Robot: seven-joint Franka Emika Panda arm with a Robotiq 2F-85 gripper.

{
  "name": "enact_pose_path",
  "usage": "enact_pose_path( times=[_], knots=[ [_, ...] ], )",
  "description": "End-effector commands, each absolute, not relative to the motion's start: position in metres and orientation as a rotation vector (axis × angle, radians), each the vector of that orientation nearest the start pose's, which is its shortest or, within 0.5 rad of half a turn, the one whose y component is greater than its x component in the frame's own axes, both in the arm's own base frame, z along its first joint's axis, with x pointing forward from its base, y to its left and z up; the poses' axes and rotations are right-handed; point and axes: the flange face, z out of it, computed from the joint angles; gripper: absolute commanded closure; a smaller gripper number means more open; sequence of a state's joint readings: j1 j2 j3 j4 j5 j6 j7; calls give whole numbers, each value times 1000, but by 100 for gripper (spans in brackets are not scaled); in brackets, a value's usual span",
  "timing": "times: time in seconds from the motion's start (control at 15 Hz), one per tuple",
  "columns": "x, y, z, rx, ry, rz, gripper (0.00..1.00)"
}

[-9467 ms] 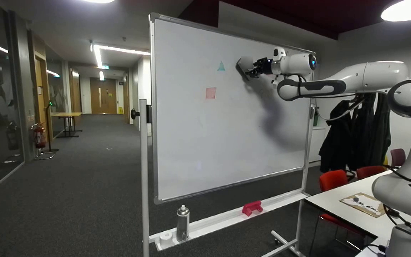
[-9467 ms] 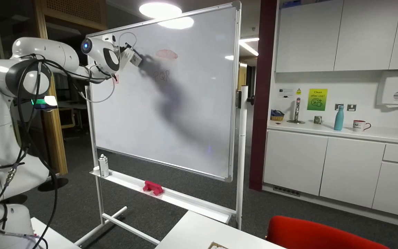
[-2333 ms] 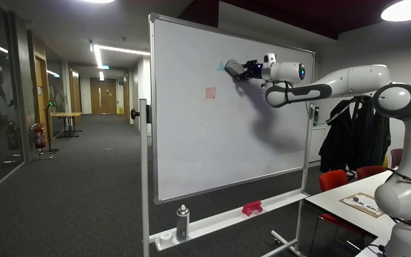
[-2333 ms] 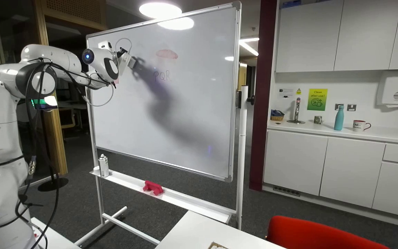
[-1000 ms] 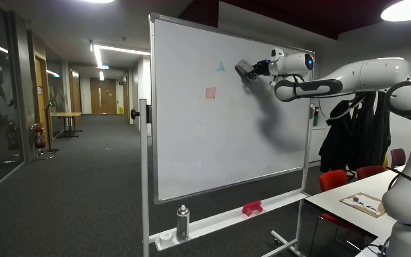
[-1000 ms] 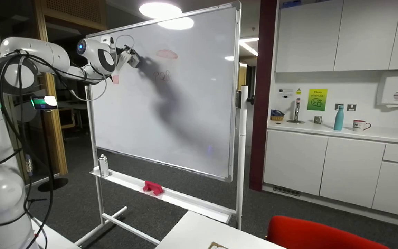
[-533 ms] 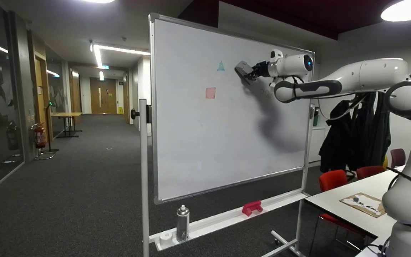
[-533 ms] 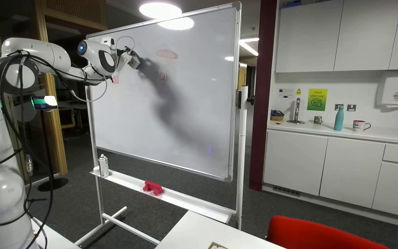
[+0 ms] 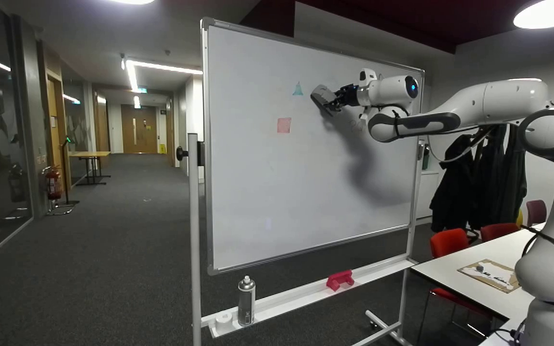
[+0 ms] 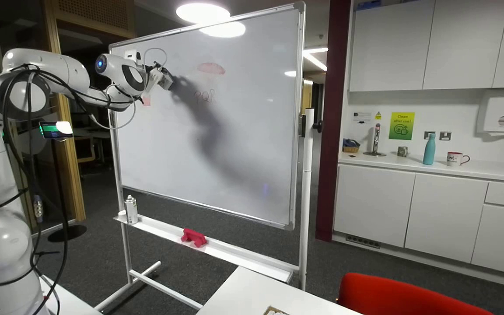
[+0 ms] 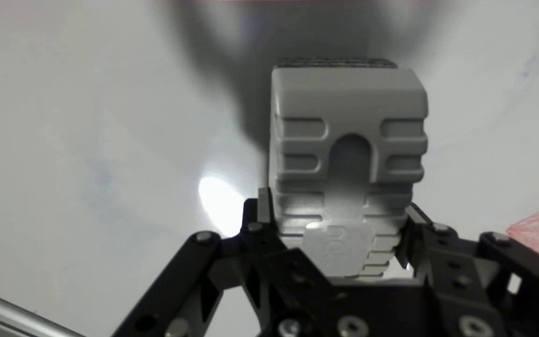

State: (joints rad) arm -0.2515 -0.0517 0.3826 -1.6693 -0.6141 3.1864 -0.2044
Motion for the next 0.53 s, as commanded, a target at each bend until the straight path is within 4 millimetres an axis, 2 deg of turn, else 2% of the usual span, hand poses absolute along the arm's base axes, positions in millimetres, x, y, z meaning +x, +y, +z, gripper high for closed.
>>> enact_pose_path(
  times=[0.0, 0.47],
  knots=[
    [550, 146, 787, -2306, -1306, -2484, 66],
    [558, 169, 783, -2282, -1383, -2510, 66]
  ],
)
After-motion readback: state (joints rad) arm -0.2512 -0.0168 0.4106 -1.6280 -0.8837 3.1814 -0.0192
